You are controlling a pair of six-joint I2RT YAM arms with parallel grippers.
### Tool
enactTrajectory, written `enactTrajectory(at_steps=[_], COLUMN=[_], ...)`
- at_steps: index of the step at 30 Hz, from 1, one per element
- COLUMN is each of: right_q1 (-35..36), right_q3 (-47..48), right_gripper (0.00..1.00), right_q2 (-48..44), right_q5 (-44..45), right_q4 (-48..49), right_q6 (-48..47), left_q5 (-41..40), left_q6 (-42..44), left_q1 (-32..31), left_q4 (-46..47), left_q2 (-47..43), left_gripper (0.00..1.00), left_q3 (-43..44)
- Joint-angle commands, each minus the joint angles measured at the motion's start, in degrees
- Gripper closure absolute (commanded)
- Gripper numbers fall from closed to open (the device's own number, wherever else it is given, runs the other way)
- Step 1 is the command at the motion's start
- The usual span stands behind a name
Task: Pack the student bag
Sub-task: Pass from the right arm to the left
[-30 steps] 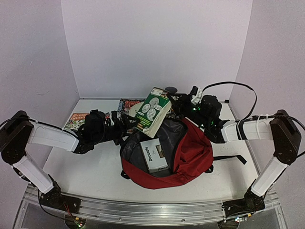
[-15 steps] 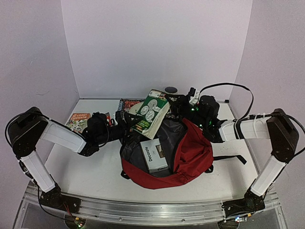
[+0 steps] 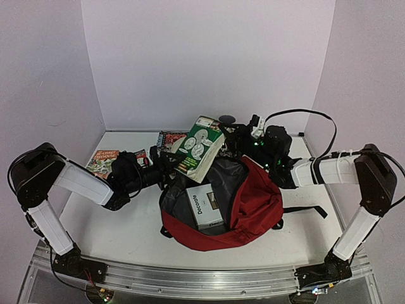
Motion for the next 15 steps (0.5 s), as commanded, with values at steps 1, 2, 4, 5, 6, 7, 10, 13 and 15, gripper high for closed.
enactTrajectory(at_steps=[1,2,4,5,6,7,10,13,15], right_q1=[0.49,0.46,0.48,0.45,0.45,0.49,0.52,0.59,0.55], right_q3=[-0.89,-1.29,-2.22,-2.71,-3.22,-3.69,-4.91,-5.63,-5.74], right_gripper=[1.0,1.0,0.99,0.98,0.97,0.97,0.95,0.93,0.92], right_q2=[-0.63,-0.56,-0.44,-0.3,-0.15,-0.03,0.25,0.76,1.03], right_q5=[-0.75,-0.88,-1.22,-1.4,-1.56,-1.67,-2.11,-2.8,-3.5], right_q4=[35.52,35.33,34.6,34.3,34.03,33.79,32.92,32.61,32.36], right_q6=[0.84,0.72,0.45,0.43,0.43,0.49,0.64,0.58,0.41], left_q5=[-2.14,-2.79,-4.06,-4.7,-5.34,-6.09,-7.96,-9.3,-9.56], left_q6=[-0.72,-0.67,-0.34,0.02,0.35,0.63,1.8,2.37,2.4], left_q1=[-0.1,-0.1,-0.1,-0.1,-0.09,-0.1,-0.11,-0.11,-0.1], left_q4=[9.65,10.17,11.24,11.67,12.04,12.35,13.09,13.24,13.25], left_q2=[-3.93,-4.47,-5.95,-6.77,-7.58,-8.38,-10.97,-12.9,-13.47], left_gripper=[0.42,0.43,0.45,0.45,0.46,0.46,0.48,0.51,0.53], left_q3=[-2.74,-3.43,-5.0,-5.72,-6.37,-6.96,-8.74,-9.77,-10.05])
